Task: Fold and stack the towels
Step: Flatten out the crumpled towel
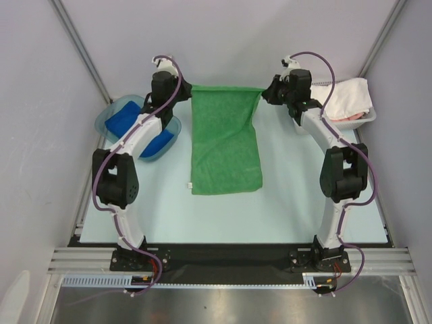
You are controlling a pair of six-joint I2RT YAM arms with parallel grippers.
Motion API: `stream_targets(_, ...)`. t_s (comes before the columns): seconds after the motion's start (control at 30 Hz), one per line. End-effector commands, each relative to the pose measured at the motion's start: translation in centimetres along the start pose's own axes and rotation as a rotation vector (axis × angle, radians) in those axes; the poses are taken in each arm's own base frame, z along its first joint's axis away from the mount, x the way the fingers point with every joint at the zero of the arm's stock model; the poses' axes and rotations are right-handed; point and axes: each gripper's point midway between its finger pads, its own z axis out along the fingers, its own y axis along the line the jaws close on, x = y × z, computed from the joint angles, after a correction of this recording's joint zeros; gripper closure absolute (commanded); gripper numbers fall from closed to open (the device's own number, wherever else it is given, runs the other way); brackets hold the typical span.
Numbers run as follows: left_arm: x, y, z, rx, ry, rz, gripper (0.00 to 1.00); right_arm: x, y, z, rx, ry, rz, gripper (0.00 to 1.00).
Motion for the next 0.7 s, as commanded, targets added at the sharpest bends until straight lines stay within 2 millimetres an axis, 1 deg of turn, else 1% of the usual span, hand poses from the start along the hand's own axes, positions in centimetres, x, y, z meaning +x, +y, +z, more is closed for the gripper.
stream_targets(0.0, -5.9, 3.2, -1.7, -0.130, -0.129, 0.038, 1.00, -3.0, -2.4, -0.2, 0.080, -0.073, -0.001, 0.98)
stream_targets(0.1, -5.4, 4.0, -1.3, -0.155, -0.117, 0.039, 1.00, -3.1, -2.6, 0.2, 0.084, -0.078, -0.016, 0.98)
stream_targets(0.2, -5.5, 4.3, -1.2, -0.155, -0.116, 0.029, 1.00, -3.6, -2.8, 0.4, 0.091, -0.092, -0.032, 0.98)
stream_targets(0.23, -5.5, 4.5, -1.2, -0.160, -0.113, 0.028, 1.00, -3.4, -3.0, 0.6, 0.097, -0.090, -0.036, 0.99)
stream_targets(0.27, -5.3, 5.0, -1.1, -0.181, -0.105, 0.027, 1.00, -3.6, -3.0, 0.6, 0.097, -0.096, -0.052, 0.99)
stream_targets(0.33, -5.6, 5.2, -1.1, -0.184, -0.106, 0.024, 1.00, -4.3, -3.1, 0.6, 0.112, -0.109, -0.079, 0.98)
stream_targets(0.4, -5.8, 5.5, -1.2, -0.193, -0.109, 0.023, 1.00, -4.4, -3.3, 0.7, 0.120, -0.111, -0.093, 0.98)
stream_targets(0.5, -6.2, 5.4, -1.4, -0.192, -0.117, 0.026, 1.00, -4.7, -3.2, 0.9, 0.128, -0.107, -0.134, 0.98)
stream_targets(0.67, -5.9, 5.2, -1.5, -0.177, -0.103, 0.023, 1.00, -4.5, -3.8, 0.7, 0.180, -0.102, -0.194, 0.99)
